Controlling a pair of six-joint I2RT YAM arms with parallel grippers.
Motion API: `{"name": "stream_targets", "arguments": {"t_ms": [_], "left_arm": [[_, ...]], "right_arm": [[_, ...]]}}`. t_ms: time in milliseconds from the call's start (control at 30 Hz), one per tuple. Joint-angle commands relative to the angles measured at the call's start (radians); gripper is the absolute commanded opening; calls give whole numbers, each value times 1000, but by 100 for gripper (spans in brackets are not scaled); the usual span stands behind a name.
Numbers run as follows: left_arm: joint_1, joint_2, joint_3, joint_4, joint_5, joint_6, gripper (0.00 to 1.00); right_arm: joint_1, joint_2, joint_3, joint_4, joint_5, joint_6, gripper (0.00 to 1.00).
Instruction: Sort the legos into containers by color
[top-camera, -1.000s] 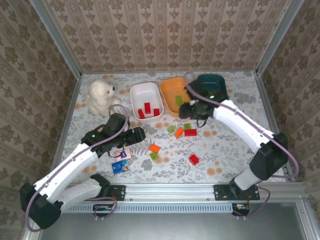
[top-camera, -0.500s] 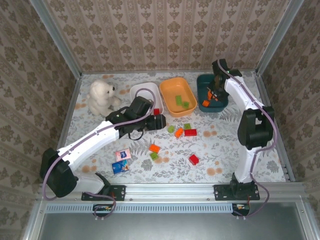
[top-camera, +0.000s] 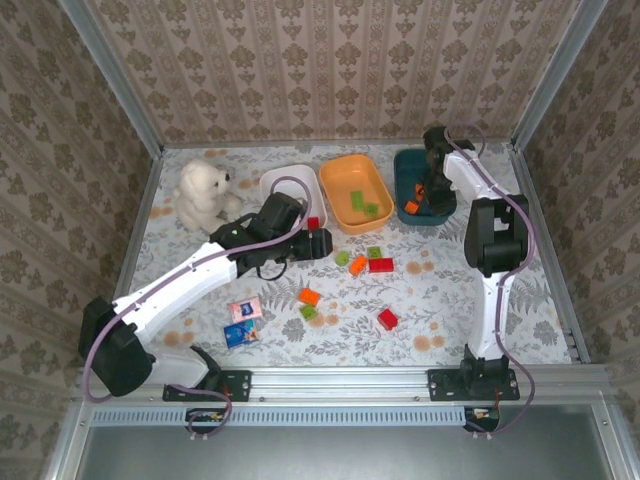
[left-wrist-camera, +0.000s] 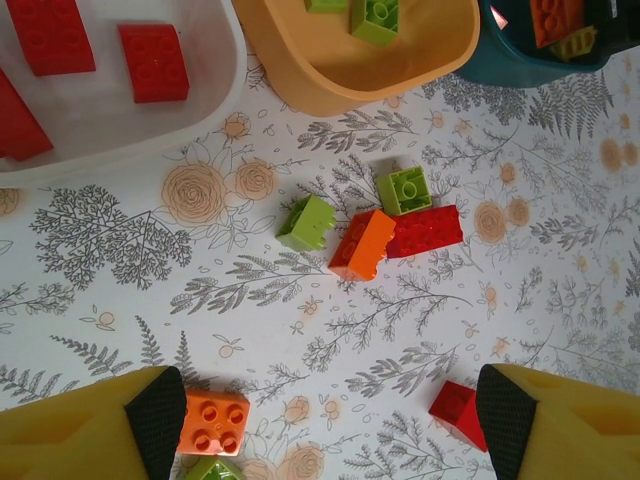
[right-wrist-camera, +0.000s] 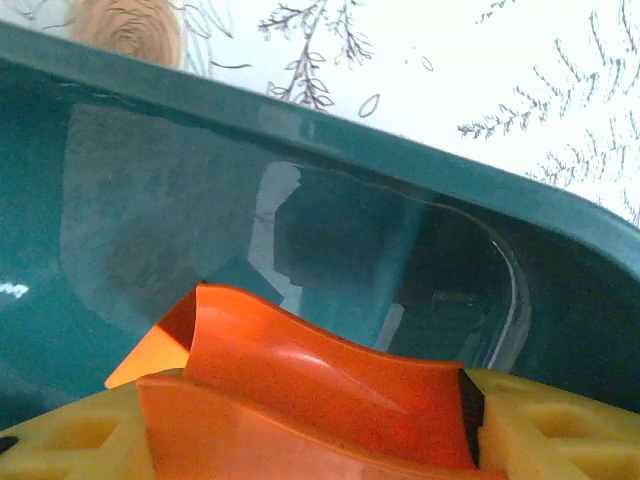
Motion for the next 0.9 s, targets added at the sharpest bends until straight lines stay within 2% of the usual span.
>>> {"name": "stream_targets", "arguments": {"t_ms": [0, 67, 167, 367, 633, 767, 867], "left_arm": [[1, -34, 7, -49, -21, 27, 80], [5, -43, 3, -55, -22, 27, 80], [15, -60, -6, -68, -22, 27, 80], [70, -107, -26, -120, -27, 6, 81], [190, -214, -85, -209, -13, -5, 81], [238, -265, -106, -254, -2, 20, 81], [266, -292, -120, -289, 2, 38, 81]], "right_arm": [[0, 43, 52, -46, -37, 134, 60], [0, 62, 66, -40, -56, 156, 64], [0, 75, 97, -30, -69, 160, 75], [6, 52, 227, -59, -29, 86, 89], [31, -88, 307, -45, 37, -50, 90], [82, -196, 309, -8, 96, -240, 89], [150, -323, 237, 61, 138, -445, 88]]}}
